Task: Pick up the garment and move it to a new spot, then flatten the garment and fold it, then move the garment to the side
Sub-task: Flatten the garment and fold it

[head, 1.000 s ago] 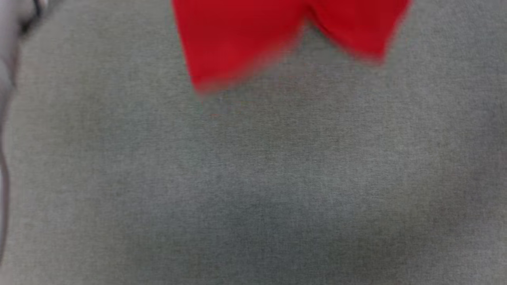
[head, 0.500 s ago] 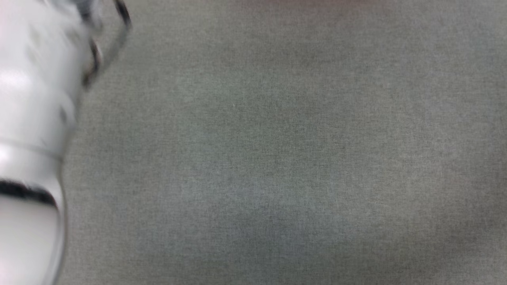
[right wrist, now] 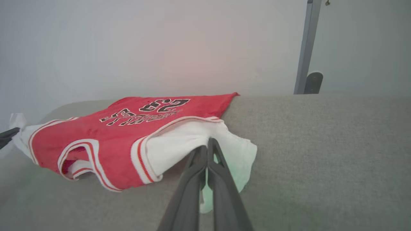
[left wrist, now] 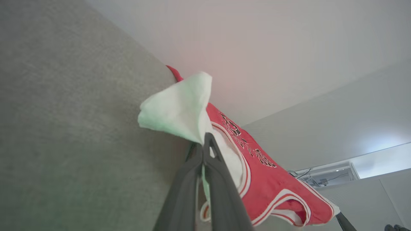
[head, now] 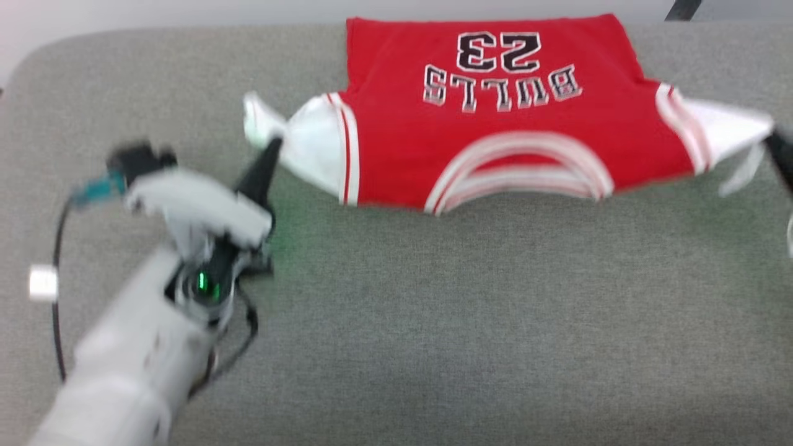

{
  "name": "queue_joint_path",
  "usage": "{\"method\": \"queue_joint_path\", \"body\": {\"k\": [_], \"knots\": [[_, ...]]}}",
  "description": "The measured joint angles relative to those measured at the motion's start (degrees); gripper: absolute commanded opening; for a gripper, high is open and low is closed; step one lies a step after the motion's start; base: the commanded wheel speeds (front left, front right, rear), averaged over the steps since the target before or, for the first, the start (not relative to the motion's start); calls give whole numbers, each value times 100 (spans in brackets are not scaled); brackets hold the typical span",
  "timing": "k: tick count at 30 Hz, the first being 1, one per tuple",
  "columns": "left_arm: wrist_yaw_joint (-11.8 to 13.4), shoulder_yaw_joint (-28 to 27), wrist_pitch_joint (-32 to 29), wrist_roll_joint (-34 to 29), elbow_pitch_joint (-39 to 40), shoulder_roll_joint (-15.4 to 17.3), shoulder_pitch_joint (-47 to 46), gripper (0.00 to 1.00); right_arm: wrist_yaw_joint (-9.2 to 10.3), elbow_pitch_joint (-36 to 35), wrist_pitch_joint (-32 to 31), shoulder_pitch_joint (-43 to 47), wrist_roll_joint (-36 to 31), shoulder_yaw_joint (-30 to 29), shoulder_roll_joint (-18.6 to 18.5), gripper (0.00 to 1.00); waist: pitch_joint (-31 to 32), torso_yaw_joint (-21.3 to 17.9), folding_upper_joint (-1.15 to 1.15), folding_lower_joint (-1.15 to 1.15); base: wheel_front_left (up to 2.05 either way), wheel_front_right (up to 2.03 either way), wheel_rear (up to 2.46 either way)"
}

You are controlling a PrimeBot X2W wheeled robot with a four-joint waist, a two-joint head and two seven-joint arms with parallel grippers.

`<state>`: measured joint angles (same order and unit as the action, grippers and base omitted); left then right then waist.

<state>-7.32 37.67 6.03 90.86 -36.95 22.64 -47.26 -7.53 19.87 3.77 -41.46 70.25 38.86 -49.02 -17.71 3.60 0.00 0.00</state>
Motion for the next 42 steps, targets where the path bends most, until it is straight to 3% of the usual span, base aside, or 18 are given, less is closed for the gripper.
{"method": "queue_joint_path", "body": {"k": [6, 16, 24, 30, 35, 42], "knots": [[89, 9, 218, 125, 956, 408, 1215, 0, 0, -669, -119, 1142, 62, -207, -297, 0, 247, -12, 0, 0, 0, 0, 0], [691, -59, 614, 181, 3077, 1352, 3083, 0, 0, -1784, -438, 2889, -256, -758, -632, 0, 346, -113, 0, 0, 0, 0, 0], [1247, -499, 855, 180, 4688, 1908, 4319, 0, 0, -2429, -806, 4204, -611, -1762, -680, 0, 230, -184, 0, 0, 0, 0, 0], [1601, -878, 887, 42, 5669, 2218, 5049, 0, 0, -3092, -1284, 5268, -860, -2783, -465, 0, 137, -192, 0, 0, 0, 0, 0], [1714, -743, 766, -26, 5675, 2142, 5075, 0, 0, -3530, -1875, 5542, -1248, -3210, -1, 0, 106, -183, 0, 0, 0, 0, 0], [1540, -334, 310, -45, 4787, 1772, 4602, 0, 0, -3233, -2524, 5160, -1890, -2872, 447, 0, 98, -151, 0, 0, 0, 0, 0]]}}
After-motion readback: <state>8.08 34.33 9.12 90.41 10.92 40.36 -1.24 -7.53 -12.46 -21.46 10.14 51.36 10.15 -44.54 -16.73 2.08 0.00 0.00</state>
